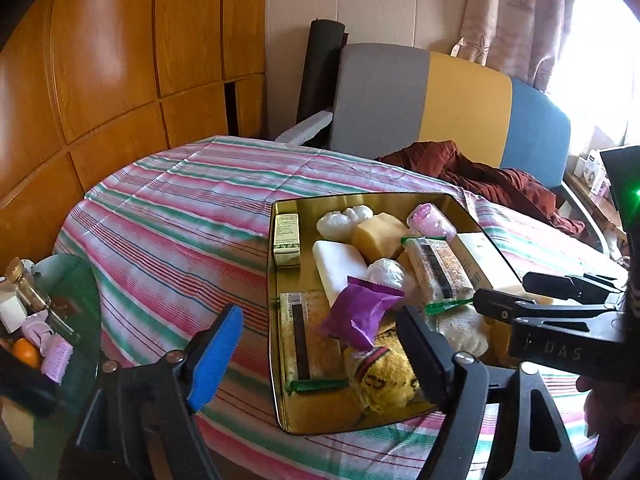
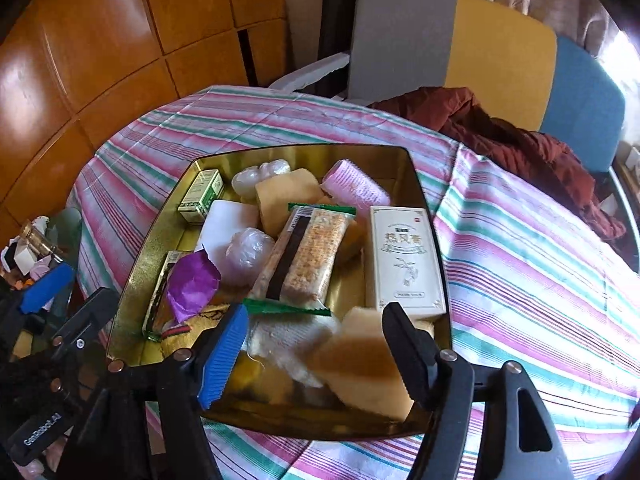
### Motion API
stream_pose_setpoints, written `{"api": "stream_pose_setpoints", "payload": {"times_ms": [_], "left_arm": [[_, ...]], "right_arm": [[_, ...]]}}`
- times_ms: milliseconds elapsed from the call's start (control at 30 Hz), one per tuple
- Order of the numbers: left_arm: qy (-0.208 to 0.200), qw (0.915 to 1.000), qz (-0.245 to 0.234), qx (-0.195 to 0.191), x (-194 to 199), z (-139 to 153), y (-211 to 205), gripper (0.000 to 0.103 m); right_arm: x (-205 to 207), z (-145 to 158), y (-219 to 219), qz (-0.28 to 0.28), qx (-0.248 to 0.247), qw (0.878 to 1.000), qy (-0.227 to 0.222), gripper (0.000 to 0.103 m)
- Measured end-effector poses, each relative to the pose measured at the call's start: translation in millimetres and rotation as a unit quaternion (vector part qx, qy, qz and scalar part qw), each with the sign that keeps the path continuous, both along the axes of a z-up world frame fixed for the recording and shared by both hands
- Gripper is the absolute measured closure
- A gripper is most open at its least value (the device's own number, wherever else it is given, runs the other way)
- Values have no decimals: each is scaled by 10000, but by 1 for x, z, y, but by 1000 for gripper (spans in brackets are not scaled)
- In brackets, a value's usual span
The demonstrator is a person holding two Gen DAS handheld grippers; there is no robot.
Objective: Organize objects
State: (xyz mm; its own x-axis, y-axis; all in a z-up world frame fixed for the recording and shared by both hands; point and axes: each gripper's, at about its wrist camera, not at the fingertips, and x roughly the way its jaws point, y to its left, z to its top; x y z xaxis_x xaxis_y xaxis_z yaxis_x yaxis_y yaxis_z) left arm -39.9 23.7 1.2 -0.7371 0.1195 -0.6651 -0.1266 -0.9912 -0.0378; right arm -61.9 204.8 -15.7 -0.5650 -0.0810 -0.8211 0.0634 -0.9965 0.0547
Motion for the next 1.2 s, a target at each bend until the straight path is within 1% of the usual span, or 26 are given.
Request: {"api": "stream_pose_setpoints", "payload": {"times_ms": [200,333,433,567,700,1200], "left_arm": [[77,9999,41,55,13,2,5,1],[0,9999,-107,76,22,0,14,0],[-26,9999,-144,-43,27,0,21,0],[-4,9998,-202,14,34,2,27,0],[96,9998,-150,-63,40,6,30,0],[159,9998,-114,-78,46,10,30,0]], "right_arm": [[20,5,1,-263,313,9985,371,32],[37,8,6,-545,482,9950,681,28],[47,7,13,-724,466,9932,789,28],[56,5,21,-849,475,9922,775,28],[64,4,27,-909,465,9917,781,27],[71,5,25,-887,496,9916,804,27]]}}
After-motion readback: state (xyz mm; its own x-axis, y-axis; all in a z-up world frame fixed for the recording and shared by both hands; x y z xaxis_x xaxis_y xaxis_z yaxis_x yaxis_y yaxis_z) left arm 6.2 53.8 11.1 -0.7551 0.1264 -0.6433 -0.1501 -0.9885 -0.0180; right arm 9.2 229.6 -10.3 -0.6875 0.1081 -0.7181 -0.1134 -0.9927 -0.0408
